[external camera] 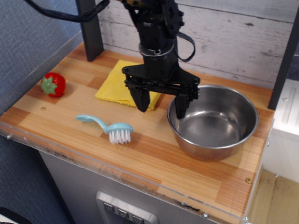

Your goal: Put the pot on top of the napkin.

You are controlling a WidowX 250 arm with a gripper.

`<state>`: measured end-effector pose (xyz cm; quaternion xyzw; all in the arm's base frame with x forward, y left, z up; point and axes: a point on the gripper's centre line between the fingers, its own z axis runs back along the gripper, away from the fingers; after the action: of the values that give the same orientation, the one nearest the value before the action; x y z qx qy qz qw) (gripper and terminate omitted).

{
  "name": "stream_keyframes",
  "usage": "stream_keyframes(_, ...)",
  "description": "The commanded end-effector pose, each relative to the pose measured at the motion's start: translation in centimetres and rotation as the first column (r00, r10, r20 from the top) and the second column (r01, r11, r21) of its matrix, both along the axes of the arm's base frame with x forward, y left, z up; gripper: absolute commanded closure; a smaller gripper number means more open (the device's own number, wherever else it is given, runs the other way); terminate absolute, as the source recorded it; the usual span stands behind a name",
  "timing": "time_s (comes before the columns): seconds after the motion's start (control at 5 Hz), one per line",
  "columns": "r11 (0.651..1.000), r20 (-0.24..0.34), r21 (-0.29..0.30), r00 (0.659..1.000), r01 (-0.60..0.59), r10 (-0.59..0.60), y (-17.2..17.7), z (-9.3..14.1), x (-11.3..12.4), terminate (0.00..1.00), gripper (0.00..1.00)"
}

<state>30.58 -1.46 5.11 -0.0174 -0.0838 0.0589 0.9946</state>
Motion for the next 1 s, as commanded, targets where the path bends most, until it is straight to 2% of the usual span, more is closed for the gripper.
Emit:
stream_keyframes(0.0,1.0,-0.02,0.012,1.0,0.006,-0.006,-0.4,-2.1,0.6,0.0,0.0)
stream_keyframes(0.2,1.0,-0.025,0.019,1.0,0.004,-0.003,-0.2,-2.7,0.4,0.0,0.0)
stream_keyframes(0.4,0.999,-0.021,0.042,1.0,-0.012,0.013,0.0,-2.2,0.2,0.0,1.0)
stream_keyframes(0.8,1.0,0.013,0.025,1.0,-0.004,0.004,-0.1,-0.2,-0.2,0.0,1.0)
